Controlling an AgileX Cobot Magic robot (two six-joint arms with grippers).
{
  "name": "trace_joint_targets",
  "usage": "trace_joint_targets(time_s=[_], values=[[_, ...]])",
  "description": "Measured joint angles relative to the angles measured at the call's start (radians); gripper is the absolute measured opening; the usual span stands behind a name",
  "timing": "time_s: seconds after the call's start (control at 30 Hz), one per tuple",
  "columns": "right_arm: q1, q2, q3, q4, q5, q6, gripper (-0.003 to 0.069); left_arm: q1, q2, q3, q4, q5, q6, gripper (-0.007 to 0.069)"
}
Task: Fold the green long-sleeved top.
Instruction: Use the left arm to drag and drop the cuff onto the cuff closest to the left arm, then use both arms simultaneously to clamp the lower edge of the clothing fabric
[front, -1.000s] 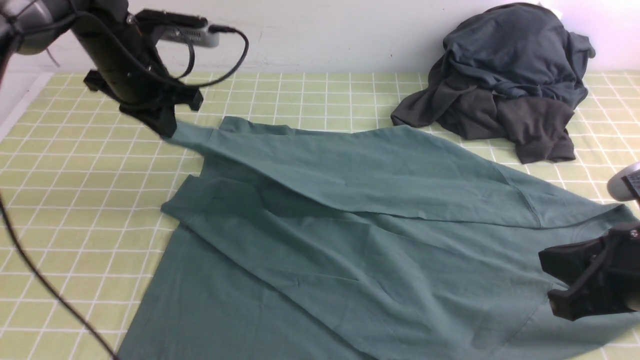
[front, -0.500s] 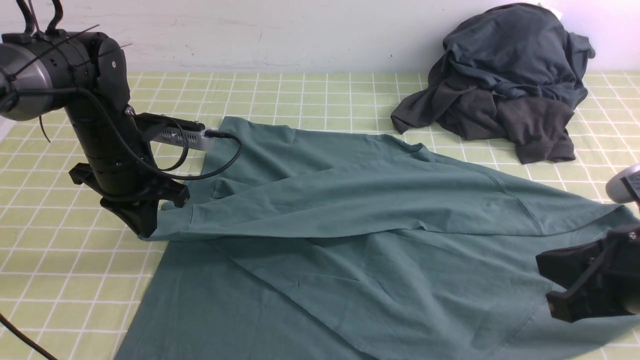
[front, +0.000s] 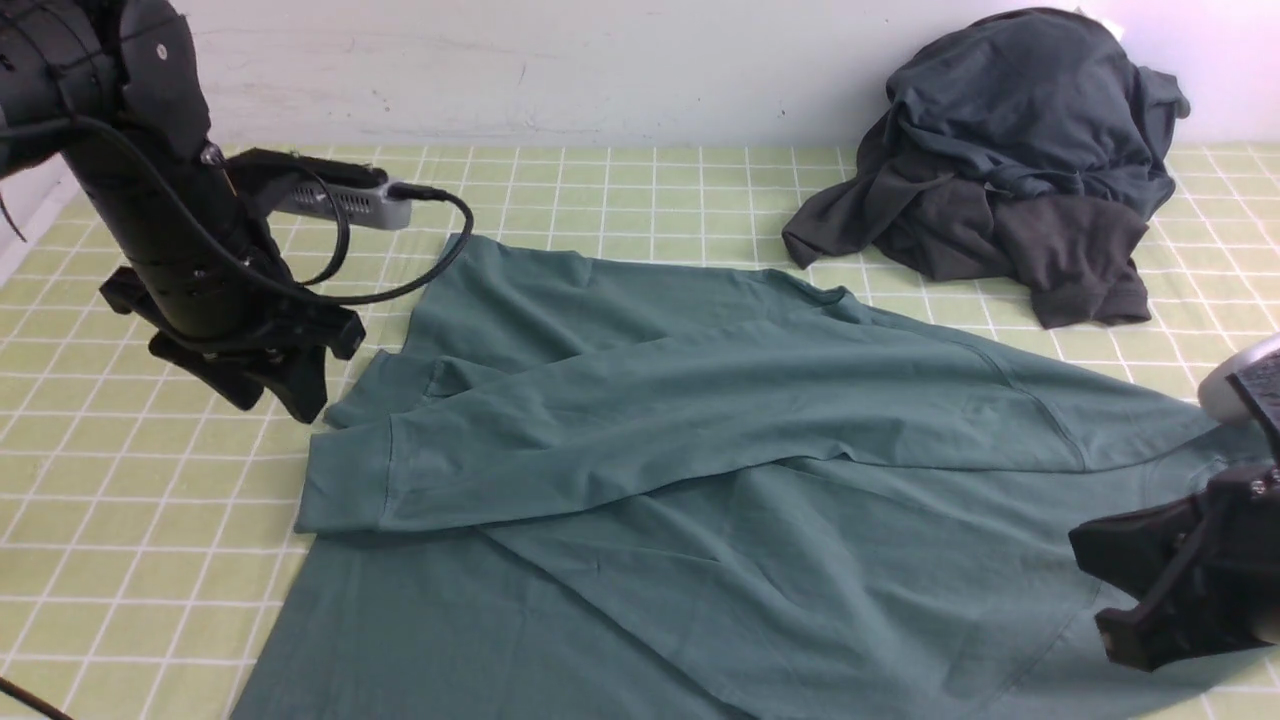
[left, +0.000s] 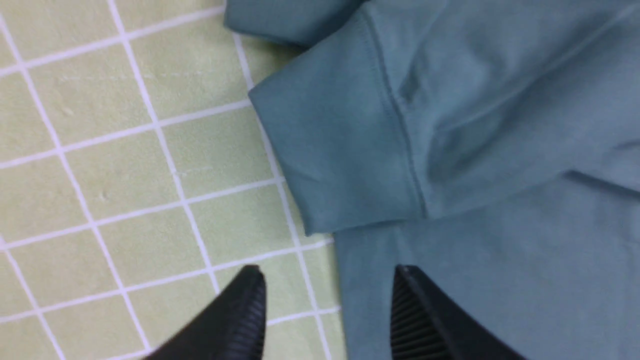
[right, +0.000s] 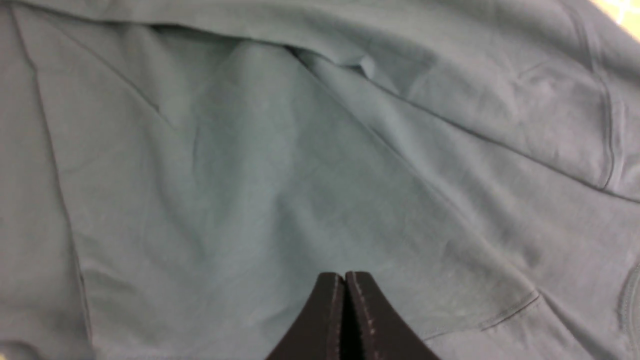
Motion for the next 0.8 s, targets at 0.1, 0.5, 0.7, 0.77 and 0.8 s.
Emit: trace_joint_targets(time_s=[0.1, 0.5, 0.7, 0.77, 0.8], values=[[0.000, 0.000, 0.000, 0.019, 0.027, -0.043, -0.0014, -0.063, -0.102, 0.125, -0.023, -0.031, 0.068, 0.0376], [0.000, 0.000, 0.000, 0.164, 0.112, -0.223, -0.0014, -0.150, -0.235, 0.681, -0.039, -0.374, 0.627, 0.0402], [0.011, 0.000, 0.000, 0.178, 0.133, -0.282, -0.0014, -0.154, -0.233, 0.746, -0.020, -0.383, 0.843, 0.0420], [0.022, 0.000, 0.000, 0.179, 0.133, -0.286, -0.0014, -0.155, -0.233, 0.747, 0.009, -0.387, 0.851, 0.0420], [0.023, 0.000, 0.000, 0.179, 0.133, -0.286, -0.0014, -0.155, -0.233, 0.747, 0.014, -0.388, 0.851, 0.0420]])
